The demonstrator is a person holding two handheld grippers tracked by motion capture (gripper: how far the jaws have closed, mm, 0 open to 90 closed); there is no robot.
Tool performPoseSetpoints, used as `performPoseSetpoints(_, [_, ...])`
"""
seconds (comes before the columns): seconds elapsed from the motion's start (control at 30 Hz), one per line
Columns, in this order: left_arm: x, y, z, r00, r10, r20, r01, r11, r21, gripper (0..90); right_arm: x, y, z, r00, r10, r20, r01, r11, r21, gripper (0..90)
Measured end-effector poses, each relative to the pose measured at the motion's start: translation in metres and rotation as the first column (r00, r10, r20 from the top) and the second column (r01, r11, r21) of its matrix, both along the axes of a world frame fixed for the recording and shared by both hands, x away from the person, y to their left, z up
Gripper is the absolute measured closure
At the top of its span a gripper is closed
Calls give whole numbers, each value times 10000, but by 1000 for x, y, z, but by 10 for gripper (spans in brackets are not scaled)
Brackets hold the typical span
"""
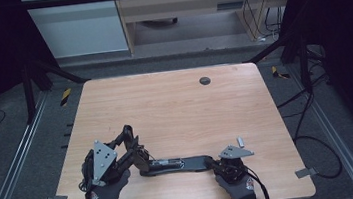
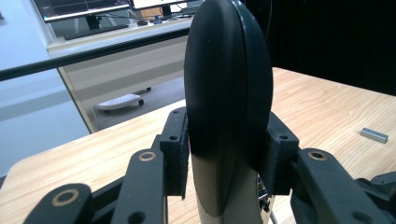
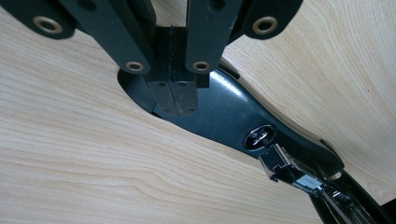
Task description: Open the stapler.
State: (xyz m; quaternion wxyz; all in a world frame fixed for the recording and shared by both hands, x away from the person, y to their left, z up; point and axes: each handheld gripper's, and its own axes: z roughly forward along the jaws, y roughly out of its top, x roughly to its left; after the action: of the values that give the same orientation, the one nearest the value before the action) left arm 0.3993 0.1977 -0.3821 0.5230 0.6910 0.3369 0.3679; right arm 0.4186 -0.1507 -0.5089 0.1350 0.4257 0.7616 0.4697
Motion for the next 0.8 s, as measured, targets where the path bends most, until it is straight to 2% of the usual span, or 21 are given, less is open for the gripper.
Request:
performPoseSetpoints(0.07, [0, 2, 0, 10000, 2, -20, -2, 10000, -56, 593, 0, 0, 0, 10000, 6, -19, -6, 10000, 18, 900])
performPoseSetpoints(0.17, [0, 9, -2, 9999, 78, -107, -82, 9992, -390, 593, 0, 0, 0, 10000, 10, -12, -10, 10000, -15, 900])
performPoseSetpoints(0.3, [0, 14, -3, 9998, 102, -194, -113, 9985, -536, 592, 0, 0, 0, 10000, 9, -4, -9, 10000, -22, 900])
performPoseSetpoints(0.37, [0, 16, -3, 9992, 310, -250, -323, 9980, -549, 591, 0, 0, 0, 10000, 3, -5, -3, 10000, -28, 900])
performPoseSetpoints(0.53, [0, 34, -8, 9976, 445, -535, -508, 9912, -1224, 589, 0, 0, 1, 10000, 15, -23, -16, 10000, -44, 900])
performPoseSetpoints(0.8, [0, 47, -12, 9954, 614, -730, -713, 9874, -1412, 579, 0, 1, 1, 10000, -10, -30, 10, 10000, -46, 900])
